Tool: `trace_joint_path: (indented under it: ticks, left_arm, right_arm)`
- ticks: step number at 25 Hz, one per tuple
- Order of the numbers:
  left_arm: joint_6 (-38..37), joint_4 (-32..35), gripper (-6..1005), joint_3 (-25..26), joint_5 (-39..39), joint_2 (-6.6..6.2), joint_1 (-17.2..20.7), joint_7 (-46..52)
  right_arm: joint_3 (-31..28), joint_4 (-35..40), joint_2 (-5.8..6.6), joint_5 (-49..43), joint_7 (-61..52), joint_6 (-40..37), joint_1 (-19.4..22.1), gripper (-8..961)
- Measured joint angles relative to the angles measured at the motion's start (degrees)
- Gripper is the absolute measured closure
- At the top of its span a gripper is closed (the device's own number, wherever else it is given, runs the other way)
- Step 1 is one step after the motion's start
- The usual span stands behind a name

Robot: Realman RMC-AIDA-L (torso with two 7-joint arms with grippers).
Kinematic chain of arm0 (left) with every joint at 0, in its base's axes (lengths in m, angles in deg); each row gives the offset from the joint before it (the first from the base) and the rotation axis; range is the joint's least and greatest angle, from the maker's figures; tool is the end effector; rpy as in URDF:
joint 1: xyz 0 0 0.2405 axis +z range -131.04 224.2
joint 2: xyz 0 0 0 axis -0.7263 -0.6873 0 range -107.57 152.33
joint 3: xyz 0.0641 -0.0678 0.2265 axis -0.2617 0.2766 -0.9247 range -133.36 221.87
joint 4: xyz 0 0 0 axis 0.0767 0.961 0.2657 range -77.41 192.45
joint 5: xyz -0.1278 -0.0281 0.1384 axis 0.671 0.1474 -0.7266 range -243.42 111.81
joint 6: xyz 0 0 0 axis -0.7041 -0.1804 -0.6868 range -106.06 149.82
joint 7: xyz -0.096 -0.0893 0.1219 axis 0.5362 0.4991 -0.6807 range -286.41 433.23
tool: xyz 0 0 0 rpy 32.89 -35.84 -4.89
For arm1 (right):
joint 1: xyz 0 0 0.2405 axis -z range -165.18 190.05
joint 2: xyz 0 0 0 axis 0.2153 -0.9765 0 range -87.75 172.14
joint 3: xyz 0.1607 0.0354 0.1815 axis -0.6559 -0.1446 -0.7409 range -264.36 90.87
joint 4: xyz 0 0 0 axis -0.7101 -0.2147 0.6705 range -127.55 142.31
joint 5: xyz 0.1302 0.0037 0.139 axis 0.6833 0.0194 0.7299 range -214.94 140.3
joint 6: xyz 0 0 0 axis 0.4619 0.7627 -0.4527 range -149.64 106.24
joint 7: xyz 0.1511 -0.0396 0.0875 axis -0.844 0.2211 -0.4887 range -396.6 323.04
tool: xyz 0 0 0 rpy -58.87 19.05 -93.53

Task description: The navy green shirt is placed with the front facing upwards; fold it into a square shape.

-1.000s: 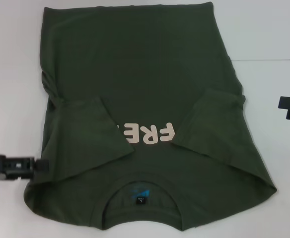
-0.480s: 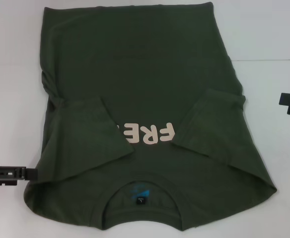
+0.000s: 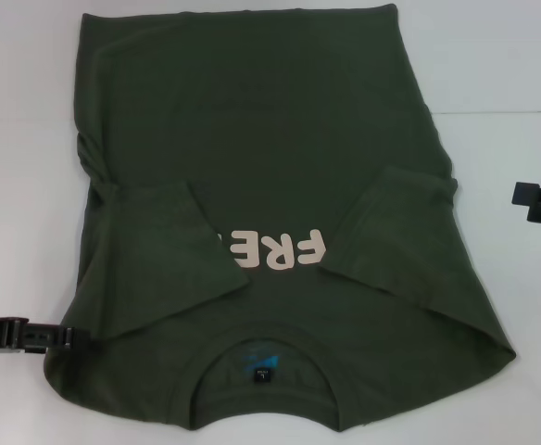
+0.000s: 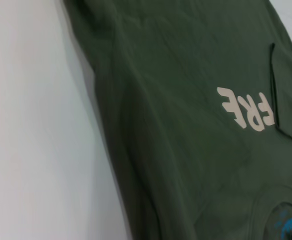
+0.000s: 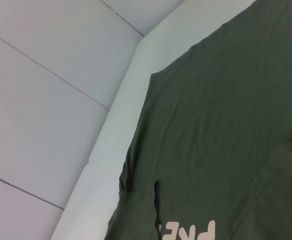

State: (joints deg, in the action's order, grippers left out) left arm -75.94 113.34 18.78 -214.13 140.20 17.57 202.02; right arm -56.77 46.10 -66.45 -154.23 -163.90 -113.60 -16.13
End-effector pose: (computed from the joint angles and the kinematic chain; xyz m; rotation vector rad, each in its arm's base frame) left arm -0.3096 0.2937 0.0310 -2.2747 -1.7397 -0.1761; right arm 0.2776 0.3383 0.0673 -2.2077 1.6767 0.8185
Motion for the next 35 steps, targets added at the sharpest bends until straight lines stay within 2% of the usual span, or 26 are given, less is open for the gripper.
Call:
trace_joint_path:
  ticks: [10, 17, 31, 35]
  left_arm:
    - [2.30, 0.18, 93, -3.60, -0.04, 0.53, -0.95, 0.21]
    - [4.95, 0.26, 97, -8.26, -0.22, 0.75, -1.17, 1.78]
    - [5.62, 1.29, 103, -11.31, -1.76, 0.88, -1.21, 2.17]
    - [5.58, 3.29, 187, -13.64, -1.78, 1.53, -0.53, 1.37]
  right_arm:
    - [0.20, -0.23, 0.11, -0.07, 0.15, 0.29, -0.02, 121]
    - [0.26, -0.23, 0.11, -0.07, 0.15, 0.33, -0.08, 122]
    - [0.14, -0.23, 0.17, -0.07, 0.15, 0.68, -0.24, 123]
    - [-0.12, -0.23, 0.21, -0.04, 0.16, 0.68, -0.26, 123]
